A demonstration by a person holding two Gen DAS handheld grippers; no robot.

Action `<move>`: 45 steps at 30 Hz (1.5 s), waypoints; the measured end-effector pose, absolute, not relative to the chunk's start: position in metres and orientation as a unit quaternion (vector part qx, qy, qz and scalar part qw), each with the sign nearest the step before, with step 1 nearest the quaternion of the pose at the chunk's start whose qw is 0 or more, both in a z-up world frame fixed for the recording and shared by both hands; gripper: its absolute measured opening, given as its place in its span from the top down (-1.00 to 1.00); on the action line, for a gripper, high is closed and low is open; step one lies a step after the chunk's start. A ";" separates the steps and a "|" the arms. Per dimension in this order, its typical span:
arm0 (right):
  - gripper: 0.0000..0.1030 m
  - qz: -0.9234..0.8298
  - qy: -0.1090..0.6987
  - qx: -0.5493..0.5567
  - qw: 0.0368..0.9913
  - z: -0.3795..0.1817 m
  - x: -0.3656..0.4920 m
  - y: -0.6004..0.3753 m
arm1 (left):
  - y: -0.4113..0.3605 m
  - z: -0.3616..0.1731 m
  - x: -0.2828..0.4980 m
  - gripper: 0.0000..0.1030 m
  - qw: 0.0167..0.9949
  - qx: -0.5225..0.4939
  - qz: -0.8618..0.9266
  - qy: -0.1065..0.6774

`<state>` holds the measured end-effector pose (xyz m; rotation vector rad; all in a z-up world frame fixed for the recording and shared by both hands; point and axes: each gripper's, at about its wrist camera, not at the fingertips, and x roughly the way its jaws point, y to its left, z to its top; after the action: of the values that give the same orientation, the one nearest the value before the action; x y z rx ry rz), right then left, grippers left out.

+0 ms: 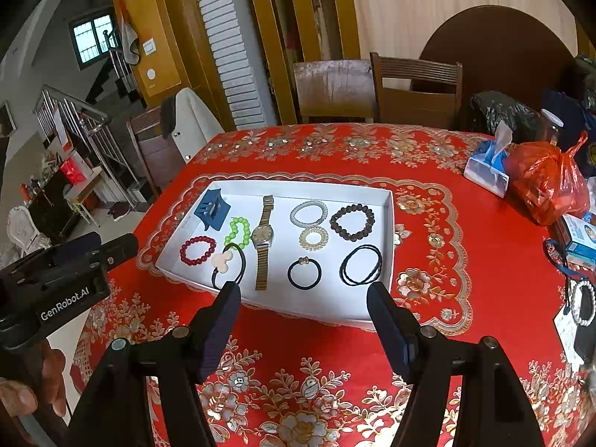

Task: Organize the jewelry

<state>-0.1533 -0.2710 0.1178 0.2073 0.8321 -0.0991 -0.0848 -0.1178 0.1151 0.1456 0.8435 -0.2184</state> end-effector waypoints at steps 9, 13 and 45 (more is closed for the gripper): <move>-0.32 -0.047 0.410 0.103 0.905 0.114 -0.152 -0.269 | -0.118 0.114 -0.085 -0.13 0.902 0.069 -0.108 0.413; -0.32 -0.047 0.411 0.103 0.904 0.113 -0.149 -0.269 | -0.117 0.114 -0.083 -0.13 0.901 0.069 -0.109 0.414; -0.32 -0.041 0.429 0.108 0.896 0.096 -0.136 -0.264 | -0.111 0.096 -0.070 -0.13 0.894 0.066 -0.125 0.426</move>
<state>-0.1363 -0.2643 0.0956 0.2237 0.8891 -0.0857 -0.0696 -0.1114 0.0961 0.1363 0.8837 -0.2583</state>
